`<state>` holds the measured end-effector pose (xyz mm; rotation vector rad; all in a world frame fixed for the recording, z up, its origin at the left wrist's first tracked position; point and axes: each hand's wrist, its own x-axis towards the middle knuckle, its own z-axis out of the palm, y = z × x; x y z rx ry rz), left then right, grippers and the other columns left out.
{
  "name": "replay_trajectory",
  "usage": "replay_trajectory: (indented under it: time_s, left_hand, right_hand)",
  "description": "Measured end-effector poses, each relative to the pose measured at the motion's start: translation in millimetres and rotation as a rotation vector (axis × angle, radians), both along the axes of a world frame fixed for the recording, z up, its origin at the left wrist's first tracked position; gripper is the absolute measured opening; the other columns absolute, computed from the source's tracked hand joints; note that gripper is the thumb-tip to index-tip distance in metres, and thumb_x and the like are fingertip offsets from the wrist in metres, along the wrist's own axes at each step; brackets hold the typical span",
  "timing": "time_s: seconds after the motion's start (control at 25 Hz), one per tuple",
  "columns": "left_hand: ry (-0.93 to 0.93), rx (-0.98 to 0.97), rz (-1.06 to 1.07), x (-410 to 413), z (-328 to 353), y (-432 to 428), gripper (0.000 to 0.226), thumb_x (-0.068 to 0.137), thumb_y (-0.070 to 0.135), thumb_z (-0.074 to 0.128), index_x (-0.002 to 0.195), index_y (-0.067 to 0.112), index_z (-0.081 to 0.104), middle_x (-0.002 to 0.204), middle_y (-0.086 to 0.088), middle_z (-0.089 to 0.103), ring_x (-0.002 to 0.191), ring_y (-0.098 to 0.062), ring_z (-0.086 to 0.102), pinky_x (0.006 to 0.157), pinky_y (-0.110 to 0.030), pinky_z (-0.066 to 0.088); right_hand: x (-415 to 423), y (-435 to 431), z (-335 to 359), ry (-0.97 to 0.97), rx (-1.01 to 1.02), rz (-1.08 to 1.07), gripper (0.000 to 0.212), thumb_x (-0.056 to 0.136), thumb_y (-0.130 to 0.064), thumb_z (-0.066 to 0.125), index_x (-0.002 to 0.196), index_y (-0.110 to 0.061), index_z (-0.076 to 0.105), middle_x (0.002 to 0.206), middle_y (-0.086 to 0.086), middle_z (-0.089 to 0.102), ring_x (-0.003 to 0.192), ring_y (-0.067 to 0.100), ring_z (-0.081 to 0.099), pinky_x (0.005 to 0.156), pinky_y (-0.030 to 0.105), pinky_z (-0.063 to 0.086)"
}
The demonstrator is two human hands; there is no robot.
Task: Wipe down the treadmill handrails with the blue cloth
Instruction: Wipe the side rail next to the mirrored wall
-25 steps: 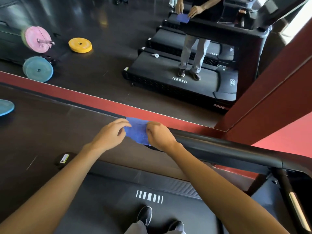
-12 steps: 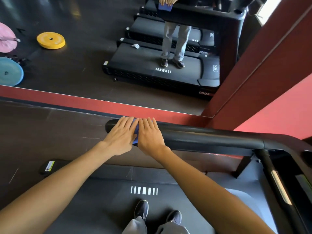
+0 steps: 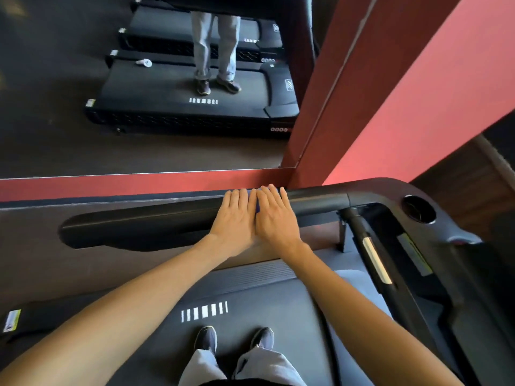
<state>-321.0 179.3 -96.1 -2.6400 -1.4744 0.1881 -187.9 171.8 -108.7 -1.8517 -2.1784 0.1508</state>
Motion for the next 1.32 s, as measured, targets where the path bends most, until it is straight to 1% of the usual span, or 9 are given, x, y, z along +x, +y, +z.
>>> replay_trajectory:
  time_s: [0.08,0.24,0.48,0.6,0.76,0.92,1.08,1.2,1.32]
  left_hand:
    - [-0.015,0.013,-0.017,47,-2,6,0.075,0.088,0.037,0.005,0.149,-0.004,0.023,0.137,-0.024,0.047,0.123,-0.039,0.047,0.112,-0.050,0.035]
    - [-0.008,0.012,-0.036,140,-12,19,0.062,0.095,0.040,0.042,0.142,0.000,0.036,0.131,-0.019,0.054,0.120,-0.035,0.052,0.111,-0.048,0.038]
    - [0.033,-0.012,-0.046,207,-5,26,0.058,0.092,0.039,0.043,0.136,0.002,0.043,0.125,-0.019,0.057,0.113,-0.033,0.055,0.105,-0.046,0.043]
    - [0.032,0.019,-0.104,196,-5,27,0.055,0.093,0.031,0.036,0.139,0.001,0.038,0.122,-0.018,0.057,0.106,-0.031,0.054,0.100,-0.042,0.043]
    - [0.000,0.046,-0.119,154,-10,27,0.067,0.093,0.039,0.046,0.147,0.000,0.036,0.130,-0.018,0.056,0.115,-0.031,0.053,0.106,-0.042,0.042]
    - [0.014,0.055,-0.080,75,-6,12,0.081,0.095,0.050,0.048,0.155,0.001,0.026,0.142,-0.020,0.051,0.128,-0.034,0.049,0.116,-0.045,0.036]
    - [-0.041,0.052,-0.049,-37,-5,-3,0.076,0.099,0.042,0.046,0.157,0.001,0.021,0.152,-0.024,0.043,0.138,-0.040,0.043,0.120,-0.050,0.030]
    - [-0.051,0.052,-0.022,-125,0,-12,0.068,0.101,0.040,0.026,0.155,-0.001,0.027,0.149,-0.026,0.045,0.132,-0.041,0.047,0.116,-0.050,0.036]
    - [0.005,0.033,0.068,-202,5,-23,0.067,0.100,0.039,0.020,0.150,-0.001,0.035,0.139,-0.024,0.051,0.122,-0.040,0.050,0.110,-0.049,0.039]
  right_hand:
    - [42,5,-2,0.005,-0.002,-0.076,0.032,0.098,-0.017,0.039,0.126,-0.011,0.054,0.131,0.005,0.057,0.136,0.030,0.044,0.121,0.049,0.023]
    - [121,5,0,-0.011,0.007,-0.147,0.025,0.091,-0.016,0.048,0.115,-0.017,0.052,0.125,-0.002,0.055,0.133,0.023,0.043,0.118,0.051,0.028]
    - [187,14,2,-0.049,-0.036,-0.202,0.021,0.093,-0.012,0.049,0.114,-0.012,0.053,0.130,0.005,0.055,0.138,0.029,0.042,0.120,0.050,0.027]
    - [179,12,1,0.041,0.081,-0.190,0.009,0.088,-0.006,0.049,0.096,-0.009,0.053,0.106,0.005,0.057,0.112,0.031,0.051,0.112,0.044,0.033]
    - [138,10,-2,0.011,0.154,-0.173,0.007,0.085,-0.006,0.048,0.090,-0.008,0.050,0.097,0.007,0.054,0.097,0.029,0.048,0.104,0.046,0.039]
    - [66,4,-8,-0.034,0.182,-0.111,0.010,0.088,-0.005,0.049,0.096,-0.004,0.054,0.102,0.012,0.056,0.102,0.034,0.051,0.110,0.048,0.035]
    - [-35,-4,-12,0.013,0.183,-0.013,0.024,0.089,-0.006,0.049,0.109,0.002,0.059,0.114,0.019,0.061,0.115,0.039,0.053,0.117,0.051,0.031]
    - [-111,-7,-8,0.027,0.100,0.102,0.043,0.088,-0.018,0.046,0.123,0.004,0.058,0.126,0.021,0.061,0.123,0.041,0.054,0.118,0.052,0.031]
    - [-187,-10,3,0.061,0.058,0.202,0.045,0.083,-0.021,0.044,0.119,0.002,0.059,0.119,0.017,0.063,0.113,0.037,0.057,0.116,0.047,0.031]
